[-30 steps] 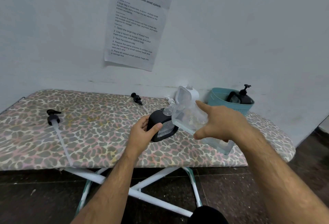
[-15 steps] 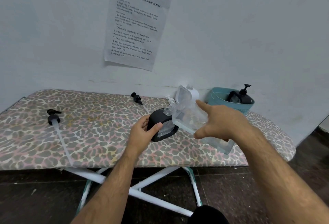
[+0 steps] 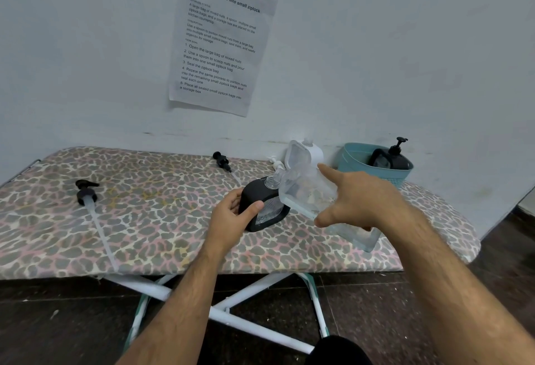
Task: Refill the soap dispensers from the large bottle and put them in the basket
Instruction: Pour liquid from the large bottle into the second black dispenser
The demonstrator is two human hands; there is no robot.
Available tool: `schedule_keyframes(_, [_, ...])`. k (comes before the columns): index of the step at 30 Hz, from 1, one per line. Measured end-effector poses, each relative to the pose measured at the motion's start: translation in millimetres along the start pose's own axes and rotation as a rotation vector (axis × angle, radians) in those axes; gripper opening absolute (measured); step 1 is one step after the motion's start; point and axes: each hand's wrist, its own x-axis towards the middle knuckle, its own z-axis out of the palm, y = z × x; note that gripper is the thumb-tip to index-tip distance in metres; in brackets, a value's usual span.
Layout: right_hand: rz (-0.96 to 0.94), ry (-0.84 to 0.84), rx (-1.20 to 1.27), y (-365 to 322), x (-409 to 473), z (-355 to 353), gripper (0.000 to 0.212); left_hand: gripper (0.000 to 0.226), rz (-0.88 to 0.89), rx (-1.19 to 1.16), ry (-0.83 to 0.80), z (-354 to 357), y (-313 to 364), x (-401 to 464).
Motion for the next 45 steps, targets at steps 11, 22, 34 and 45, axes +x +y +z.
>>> schedule_keyframes(11, [-0.004,0.009,-0.001,0.6,2.8,2.2,0.108,0.051,0.002,0.0,0.001,0.4,0.5,0.0])
schedule_keyframes(22, [0.004,0.012,0.001,1.3,5.3,3.6,0.109,0.052,0.008,0.002,-0.003,0.0,0.8,-0.8])
schedule_keyframes(34, [0.002,0.01,-0.009,-1.3,2.7,-0.1,0.107,0.051,0.008,-0.005,-0.002,0.4,2.0,-1.5])
schedule_keyframes(45, [0.004,0.0,-0.011,-1.6,0.9,-1.4,0.106,0.042,0.019,-0.003,-0.013,0.4,3.2,-1.8])
